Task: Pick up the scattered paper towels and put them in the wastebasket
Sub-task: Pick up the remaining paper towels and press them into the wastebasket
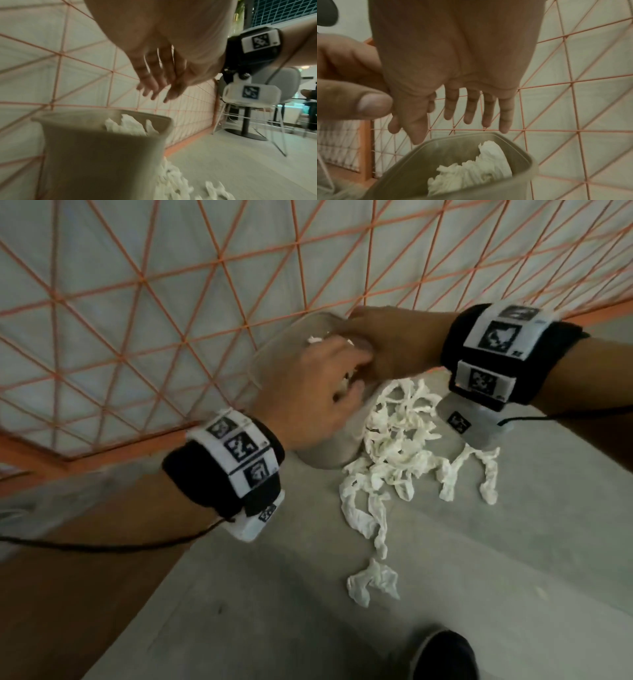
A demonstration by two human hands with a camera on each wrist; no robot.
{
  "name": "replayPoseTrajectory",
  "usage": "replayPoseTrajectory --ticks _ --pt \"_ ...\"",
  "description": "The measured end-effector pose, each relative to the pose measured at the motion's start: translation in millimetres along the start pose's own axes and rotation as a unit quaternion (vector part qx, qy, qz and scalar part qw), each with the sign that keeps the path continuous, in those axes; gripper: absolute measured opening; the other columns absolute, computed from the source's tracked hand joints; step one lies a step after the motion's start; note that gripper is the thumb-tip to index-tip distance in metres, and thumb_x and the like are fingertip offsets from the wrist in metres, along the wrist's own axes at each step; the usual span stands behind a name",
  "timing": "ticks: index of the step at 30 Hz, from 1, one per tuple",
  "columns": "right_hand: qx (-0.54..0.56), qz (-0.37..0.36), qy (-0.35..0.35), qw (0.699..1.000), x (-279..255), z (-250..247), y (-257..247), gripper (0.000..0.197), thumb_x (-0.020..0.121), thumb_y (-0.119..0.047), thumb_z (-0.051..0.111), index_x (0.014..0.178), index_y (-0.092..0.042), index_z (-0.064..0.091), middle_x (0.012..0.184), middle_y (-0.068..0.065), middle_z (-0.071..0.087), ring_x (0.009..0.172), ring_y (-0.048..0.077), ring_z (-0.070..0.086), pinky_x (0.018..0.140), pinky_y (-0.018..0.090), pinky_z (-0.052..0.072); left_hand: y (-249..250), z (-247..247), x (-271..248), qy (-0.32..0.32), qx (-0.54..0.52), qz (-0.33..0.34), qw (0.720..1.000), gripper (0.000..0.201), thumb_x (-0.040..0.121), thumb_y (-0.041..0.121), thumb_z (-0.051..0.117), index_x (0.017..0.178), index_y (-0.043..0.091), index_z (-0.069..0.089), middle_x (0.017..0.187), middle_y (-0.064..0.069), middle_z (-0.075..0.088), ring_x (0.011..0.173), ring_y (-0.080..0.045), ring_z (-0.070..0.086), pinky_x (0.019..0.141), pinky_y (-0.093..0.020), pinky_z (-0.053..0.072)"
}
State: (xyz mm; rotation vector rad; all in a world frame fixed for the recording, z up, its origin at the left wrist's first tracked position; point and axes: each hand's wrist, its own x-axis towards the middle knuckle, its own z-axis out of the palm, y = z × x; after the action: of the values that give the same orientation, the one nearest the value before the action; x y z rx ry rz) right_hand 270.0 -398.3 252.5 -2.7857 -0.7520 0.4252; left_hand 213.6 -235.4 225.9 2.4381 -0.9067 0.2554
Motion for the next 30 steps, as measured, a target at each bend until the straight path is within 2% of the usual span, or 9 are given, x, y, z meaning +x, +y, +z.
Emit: replayPoseTrajectory --ticks 4,7,12,17,19,21,24,27,30 --pt "0.074 0.011 0.001 0.997 -62.0 33.3 32.2 0.078 0.073 -0.031 0.081 0.140 -0.034 0.040 0.124 0.002 0.044 0.107 0.018 0.049 0.093 0.029 0.040 24.3 59.0 -49.2 0.007 -0.080 -0.029 0.996 0.037 0.090 0.024 0.058 0.126 0.020 0.056 0.120 0.000 0.055 0.099 -0.012 0.055 0.080 -0.023 0.048" --pt "0.109 0.089 0.002 0.990 -91.9 85.0 68.6 0.067 0.080 -0.030 0.075 0.139 -0.030 0.043 0.131 0.006 0.045 0.117 0.024 0.049 0.097 0.032 0.039 35.6 122.1 -100.0 -0.120 -0.066 -0.143 0.980 0.039 0.088 0.036 0.055 0.126 0.035 0.046 0.126 0.010 0.050 0.112 -0.013 0.051 0.083 -0.036 0.052" --pt "0.145 0.246 0.027 0.958 -112.9 182.6 118.8 0.050 0.085 -0.034 0.066 0.132 -0.028 0.050 0.127 0.010 0.049 0.107 0.030 0.057 0.095 0.037 0.045 42.5 215.5 -171.7 -0.326 -0.035 -0.223 0.918 0.050 0.082 0.047 0.057 0.127 0.048 0.036 0.137 0.010 0.035 0.117 -0.023 0.047 0.086 -0.043 0.052" --pt "0.140 0.304 0.030 0.942 -106.5 251.5 132.6 0.073 0.077 -0.054 0.065 0.141 -0.037 0.034 0.149 0.008 0.033 0.133 0.037 0.035 0.107 0.055 0.035 40.0 255.0 -203.0 -0.396 -0.039 -0.222 0.890 0.036 0.087 0.041 0.054 0.122 0.032 0.050 0.135 0.005 0.042 0.118 -0.023 0.049 0.091 -0.039 0.048" --pt "0.140 0.296 0.022 0.945 -95.0 266.8 130.7 0.087 0.074 -0.059 0.067 0.146 -0.040 0.022 0.157 0.005 0.021 0.141 0.036 0.023 0.108 0.059 0.033 36.7 254.9 -202.7 -0.376 -0.088 -0.211 0.898 0.024 0.087 0.031 0.055 0.110 0.025 0.058 0.122 0.005 0.054 0.109 -0.019 0.054 0.088 -0.033 0.046" --pt "0.120 0.270 0.017 0.955 -81.4 277.6 125.3 0.095 0.072 -0.064 0.066 0.148 -0.043 0.012 0.160 0.003 0.015 0.145 0.036 0.016 0.110 0.062 0.028 33.8 245.7 -195.8 -0.292 -0.171 -0.235 0.911 0.012 0.082 0.020 0.057 0.093 0.023 0.062 0.105 0.009 0.057 0.089 -0.010 0.059 0.077 -0.023 0.047" --pt "0.094 0.261 0.013 0.961 -65.4 293.9 120.3 0.088 0.074 -0.059 0.067 0.147 -0.039 0.020 0.155 0.004 0.026 0.143 0.037 0.020 0.110 0.061 0.027 18.8 234.9 -173.0 -0.148 -0.197 -0.294 0.923 0.014 0.074 0.012 0.047 0.073 0.023 0.056 0.090 0.012 0.054 0.075 -0.004 0.053 0.068 -0.012 0.042" --pt "0.100 0.268 0.061 0.956 -63.5 308.3 118.6 0.058 0.078 -0.043 0.068 0.130 -0.025 0.050 0.135 0.007 0.048 0.127 0.038 0.038 0.101 0.056 0.037 -4.0 232.5 -144.2 -0.051 -0.163 -0.314 0.934 0.024 0.068 0.020 0.034 0.069 0.015 0.058 0.081 0.001 0.060 0.079 -0.013 0.053 0.071 -0.026 0.044" --pt "0.119 0.253 0.134 0.951 -70.8 320.6 120.5 0.033 0.077 -0.027 0.067 0.106 -0.010 0.063 0.108 0.014 0.058 0.102 0.039 0.049 0.086 0.051 0.045 -20.0 238.5 -122.4 -0.035 -0.095 -0.314 0.944 0.032 0.075 0.033 0.036 0.077 0.010 0.058 0.084 -0.007 0.062 0.083 -0.025 0.055 0.073 -0.038 0.048"
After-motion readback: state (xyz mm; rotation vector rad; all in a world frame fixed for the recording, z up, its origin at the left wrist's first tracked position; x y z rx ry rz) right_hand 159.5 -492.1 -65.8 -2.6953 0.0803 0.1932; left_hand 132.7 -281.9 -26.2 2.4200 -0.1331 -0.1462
